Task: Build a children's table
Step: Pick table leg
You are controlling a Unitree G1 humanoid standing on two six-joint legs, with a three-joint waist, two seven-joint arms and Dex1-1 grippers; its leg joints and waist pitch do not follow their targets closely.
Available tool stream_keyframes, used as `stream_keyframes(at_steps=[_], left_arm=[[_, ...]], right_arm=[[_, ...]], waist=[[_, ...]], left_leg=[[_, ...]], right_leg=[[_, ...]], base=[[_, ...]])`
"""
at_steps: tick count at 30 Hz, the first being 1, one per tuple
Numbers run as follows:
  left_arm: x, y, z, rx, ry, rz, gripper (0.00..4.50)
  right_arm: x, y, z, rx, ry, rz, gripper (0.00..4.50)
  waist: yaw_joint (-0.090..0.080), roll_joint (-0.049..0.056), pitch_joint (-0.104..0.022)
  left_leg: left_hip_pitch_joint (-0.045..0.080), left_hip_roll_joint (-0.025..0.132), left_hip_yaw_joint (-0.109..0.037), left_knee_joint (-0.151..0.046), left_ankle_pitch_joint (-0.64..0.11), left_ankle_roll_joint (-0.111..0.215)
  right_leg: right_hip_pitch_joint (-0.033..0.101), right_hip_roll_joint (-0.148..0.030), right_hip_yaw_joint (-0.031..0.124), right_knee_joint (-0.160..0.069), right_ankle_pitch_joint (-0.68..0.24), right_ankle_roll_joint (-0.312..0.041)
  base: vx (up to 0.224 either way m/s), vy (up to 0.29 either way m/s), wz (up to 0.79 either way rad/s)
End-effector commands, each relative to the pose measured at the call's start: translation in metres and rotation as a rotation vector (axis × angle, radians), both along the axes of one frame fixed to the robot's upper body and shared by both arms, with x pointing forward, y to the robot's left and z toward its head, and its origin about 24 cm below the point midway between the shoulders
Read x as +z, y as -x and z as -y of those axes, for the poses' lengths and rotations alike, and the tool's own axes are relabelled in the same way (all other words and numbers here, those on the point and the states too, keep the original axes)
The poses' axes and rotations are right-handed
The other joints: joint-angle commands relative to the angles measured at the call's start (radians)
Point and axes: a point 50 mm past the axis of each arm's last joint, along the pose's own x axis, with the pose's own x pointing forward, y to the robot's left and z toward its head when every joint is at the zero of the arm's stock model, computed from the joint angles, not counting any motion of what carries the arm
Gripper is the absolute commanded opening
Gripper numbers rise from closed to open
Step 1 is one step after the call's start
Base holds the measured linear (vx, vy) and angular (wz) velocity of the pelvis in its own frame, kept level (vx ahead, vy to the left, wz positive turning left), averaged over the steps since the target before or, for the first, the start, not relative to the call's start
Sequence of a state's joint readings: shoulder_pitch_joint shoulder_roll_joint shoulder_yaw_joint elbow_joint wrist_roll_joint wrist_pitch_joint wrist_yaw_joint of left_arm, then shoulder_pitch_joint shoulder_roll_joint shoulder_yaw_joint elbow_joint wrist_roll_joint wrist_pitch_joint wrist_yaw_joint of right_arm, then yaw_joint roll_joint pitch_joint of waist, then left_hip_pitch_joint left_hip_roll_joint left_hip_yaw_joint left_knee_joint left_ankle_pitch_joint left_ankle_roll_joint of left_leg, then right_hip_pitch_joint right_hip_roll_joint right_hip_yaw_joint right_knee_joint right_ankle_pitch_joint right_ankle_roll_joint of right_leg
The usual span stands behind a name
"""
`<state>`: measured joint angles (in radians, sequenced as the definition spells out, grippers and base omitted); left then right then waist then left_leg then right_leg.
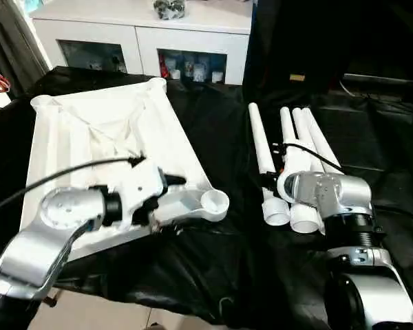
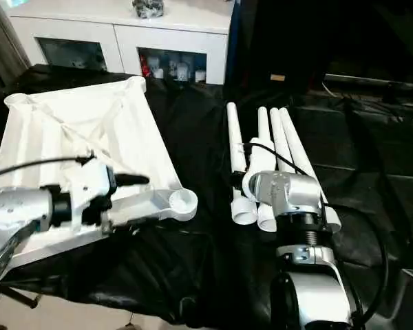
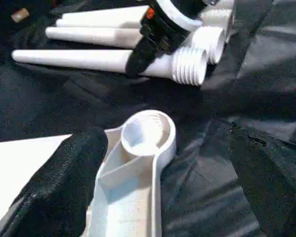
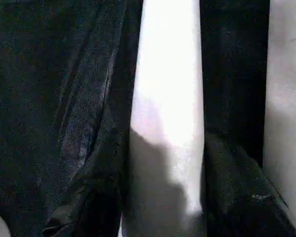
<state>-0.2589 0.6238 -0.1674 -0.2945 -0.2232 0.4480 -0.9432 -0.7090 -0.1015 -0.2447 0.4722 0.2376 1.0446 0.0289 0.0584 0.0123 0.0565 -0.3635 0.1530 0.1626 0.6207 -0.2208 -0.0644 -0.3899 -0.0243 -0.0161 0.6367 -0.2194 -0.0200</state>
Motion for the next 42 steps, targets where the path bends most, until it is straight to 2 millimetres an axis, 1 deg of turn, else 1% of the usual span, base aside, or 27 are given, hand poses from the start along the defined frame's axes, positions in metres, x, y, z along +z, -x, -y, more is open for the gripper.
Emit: stream_keyframes(at_steps=[1,2,5,7,9,10,11,12,13,15,16,17,18,19,20,23,24,25,27,32,35,36,37,38,39,40,42], left_arm=[[0.002,-0.005,0.001,0.013,0.012,0.013,4.5],[0.003,-0.013,0.001,0.067,0.004,0.045,4.5],[0.005,-0.026,0.0,0.154,0.007,0.075,4.5],[0.009,-0.035,0.002,0.205,0.067,0.067,4.5],[0.02,-0.048,0.013,0.261,0.219,0.035,4.5],[0.022,-0.049,0.015,0.269,0.245,0.025,4.5],[0.028,-0.055,0.025,0.293,0.349,-0.015,4.5],[0.033,-0.06,0.033,0.308,0.425,-0.051,4.5],[0.033,-0.06,0.034,0.309,0.435,-0.056,4.5],[0.037,-0.067,0.045,0.342,0.544,-0.127,4.5],[0.04,-0.071,0.052,0.345,0.61,-0.159,4.5],[0.042,-0.074,0.057,0.346,0.654,-0.188,4.5],[0.043,-0.076,0.061,0.352,0.687,-0.218,4.5],[0.045,-0.079,0.066,0.359,0.726,-0.247,4.5],[0.047,-0.081,0.071,0.362,0.76,-0.285,4.5],[0.056,-0.085,0.083,0.338,0.85,-0.372,4.5],[0.059,-0.085,0.086,0.324,0.875,-0.396,4.5],[0.059,-0.085,0.086,0.324,0.875,-0.396,4.5],[0.074,-0.081,0.096,0.233,0.984,-0.468,4.5],[0.084,-0.074,0.105,0.145,1.029,-0.518,4.5],[0.083,-0.073,0.108,0.161,1.007,-0.528,4.5],[0.082,-0.073,0.107,0.168,1.0,-0.533,4.5],[0.081,-0.073,0.107,0.199,0.981,-0.524,4.5],[0.081,-0.074,0.106,0.228,0.971,-0.518,4.5],[0.081,-0.074,0.106,0.254,0.96,-0.509,4.5],[0.08,-0.075,0.106,0.292,0.945,-0.496,4.23],[0.081,-0.074,0.106,0.307,0.935,-0.49,4.1]], right_arm=[[0.006,-0.003,0.001,-0.014,-0.029,0.016,1.87],[0.011,-0.006,-0.001,-0.015,-0.087,0.056,1.87],[0.02,-0.008,-0.002,-0.012,-0.179,0.102,1.85],[0.027,-0.008,-0.003,0.019,-0.235,0.142,1.85],[0.039,-0.008,-0.004,0.069,-0.352,0.211,1.85],[0.042,-0.007,-0.003,0.076,-0.371,0.223,1.85],[0.049,-0.006,-0.002,0.108,-0.437,0.267,1.85],[0.056,-0.004,-0.001,0.132,-0.486,0.303,1.85],[0.056,-0.004,-0.001,0.135,-0.492,0.308,1.85],[0.066,0.0,0.002,0.186,-0.542,0.388,1.85],[0.071,0.003,0.003,0.222,-0.568,0.452,1.85],[0.075,0.006,0.004,0.252,-0.579,0.488,1.85],[0.077,0.01,0.004,0.285,-0.587,0.512,1.85],[0.081,0.015,0.004,0.329,-0.606,0.541,1.85],[0.084,0.02,0.004,0.368,-0.628,0.566,1.85],[0.093,0.035,0.001,0.485,-0.677,0.622,1.85],[0.095,0.038,0.0,0.511,-0.687,0.633,1.85],[0.095,0.038,0.0,0.511,-0.687,0.633,1.85],[0.096,0.043,-0.001,0.56,-0.691,0.651,1.85],[0.096,0.047,-0.005,0.615,-0.667,0.653,1.85],[0.095,0.048,-0.008,0.641,-0.609,0.65,1.85],[0.095,0.046,-0.009,0.639,-0.573,0.652,1.85],[0.096,0.044,-0.011,0.625,-0.536,0.664,1.85],[0.099,0.042,-0.013,0.621,-0.494,0.677,1.85],[0.102,0.041,-0.016,0.624,-0.469,0.687,1.85],[0.105,0.04,-0.02,0.63,-0.432,0.704,1.85],[0.108,0.041,-0.024,0.641,-0.412,0.711,1.85]], waist=[[0.001,0.013,-0.065],[0.002,0.015,-0.066],[0.002,0.012,-0.067],[0.003,0.008,-0.068],[0.005,0.006,-0.071],[0.011,0.006,-0.073],[0.012,0.007,-0.071],[0.016,0.005,-0.072],[0.015,0.002,-0.071],[0.02,-0.003,-0.07],[0.027,-0.007,-0.071],[0.029,-0.01,-0.068],[0.036,-0.008,-0.071],[0.032,-0.011,-0.071],[0.039,-0.01,-0.071],[0.04,-0.012,-0.07],[0.043,-0.011,-0.071],[0.04,-0.012,-0.069],[0.041,-0.014,-0.069],[0.041,-0.017,-0.066],[0.04,-0.016,-0.067],[0.039,-0.02,-0.065],[0.04,-0.019,-0.066],[0.038,-0.014,-0.067],[0.037,-0.015,-0.068],[0.037,-0.016,-0.069],[0.035,-0.016,-0.068]], left_leg=[[0.01,0.06,-0.018,-0.075,-0.034,-0.058],[0.011,0.059,-0.018,-0.074,-0.035,-0.058],[0.009,0.058,-0.018,-0.073,-0.028,-0.048],[0.008,0.058,-0.018,-0.072,-0.02,-0.041],[0.006,0.058,-0.016,-0.068,-0.01,-0.03],[0.007,0.059,-0.017,-0.066,0.001,-0.021],[0.005,0.06,-0.016,-0.067,0.0,-0.018],[0.006,0.062,-0.017,-0.066,-0.002,-0.007],[0.003,0.061,-0.015,-0.065,-0.005,-0.004],[-0.002,0.058,-0.015,-0.064,-0.005,0.013],[0.0,0.059,-0.014,-0.062,-0.002,0.02],[-0.004,0.055,-0.009,-0.06,-0.003,0.028],[-0.001,0.061,-0.016,-0.061,0.002,0.037],[-0.005,0.057,-0.014,-0.062,0.01,0.042],[-0.003,0.059,-0.015,-0.059,0.01,0.06],[-0.005,0.057,-0.017,-0.059,0.01,0.07],[-0.003,0.061,-0.019,-0.058,0.014,0.074],[-0.008,0.059,-0.018,-0.059,0.019,0.076],[-0.005,0.056,-0.016,-0.056,0.016,0.073],[-0.008,0.057,-0.018,-0.059,0.013,0.074],[-0.006,0.059,-0.019,-0.058,0.017,0.075],[-0.006,0.058,-0.018,-0.058,0.017,0.079],[-0.007,0.059,-0.018,-0.058,0.018,0.077],[-0.006,0.061,-0.02,-0.058,0.023,0.071],[-0.007,0.06,-0.02,-0.058,0.027,0.071],[-0.008,0.063,-0.022,-0.058,0.036,0.068],[-0.008,0.06,-0.021,-0.058,0.034,0.074]], right_leg=[[0.053,-0.099,0.05,-0.057,0.042,-0.209],[0.053,-0.099,0.051,-0.056,0.043,-0.209],[0.056,-0.099,0.051,-0.056,0.058,-0.208],[0.058,-0.098,0.051,-0.054,0.075,-0.214],[0.062,-0.1,0.051,-0.053,0.098,-0.229],[0.062,-0.102,0.051,-0.052,0.121,-0.239],[0.062,-0.103,0.051,-0.051,0.126,-0.243],[0.063,-0.105,0.05,-0.054,0.126,-0.25],[0.063,-0.103,0.051,-0.053,0.124,-0.255],[0.066,-0.104,0.05,-0.057,0.093,-0.256],[0.066,-0.105,0.051,-0.06,0.086,-0.253],[0.069,-0.103,0.052,-0.065,0.084,-0.25],[0.066,-0.109,0.051,-0.062,0.077,-0.251],[0.068,-0.102,0.049,-0.062,0.076,-0.246],[0.067,-0.106,0.049,-0.066,0.072,-0.239],[0.067,-0.105,0.047,-0.07,0.04,-0.232],[0.065,-0.108,0.048,-0.068,0.039,-0.237],[0.067,-0.106,0.047,-0.07,0.036,-0.235],[0.064,-0.105,0.047,-0.074,0.006,-0.237],[0.063,-0.104,0.046,-0.078,-0.04,-0.224],[0.061,-0.104,0.046,-0.079,-0.042,-0.213],[0.06,-0.102,0.047,-0.081,-0.047,-0.208],[0.061,-0.104,0.046,-0.079,-0.048,-0.207],[0.058,-0.104,0.046,-0.079,-0.039,-0.204],[0.06,-0.103,0.046,-0.078,-0.03,-0.204],[0.06,-0.103,0.046,-0.073,-0.01,-0.204],[0.059,-0.103,0.046,-0.075,-0.005,-0.207]], base=[[0.0,0.0,0.0],[0.0,0.0,0.0],[0.0,0.0,0.0],[0.0,0.0,0.0],[0.0,0.0,0.0],[0.0,0.0,0.0],[0.0,0.0,0.0],[0.0,0.0,0.0],[0.0,0.0,0.0],[0.0,0.0,0.0],[0.0,0.0,0.0],[0.0,0.0,0.0],[0.0,0.0,0.0],[0.0,0.0,0.0],[0.0,0.0,0.0],[0.0,0.0,0.0],[0.0,0.0,0.0],[0.0,0.0,0.0],[0.0,0.0,0.0],[0.0,0.0,0.0],[0.0,0.0,0.0],[0.0,0.0,0.0],[0.0,0.0,0.0],[0.0,0.0,0.0],[0.0,0.0,0.0],[0.0,0.0,0.0],[0.0,0.0,0.0]])
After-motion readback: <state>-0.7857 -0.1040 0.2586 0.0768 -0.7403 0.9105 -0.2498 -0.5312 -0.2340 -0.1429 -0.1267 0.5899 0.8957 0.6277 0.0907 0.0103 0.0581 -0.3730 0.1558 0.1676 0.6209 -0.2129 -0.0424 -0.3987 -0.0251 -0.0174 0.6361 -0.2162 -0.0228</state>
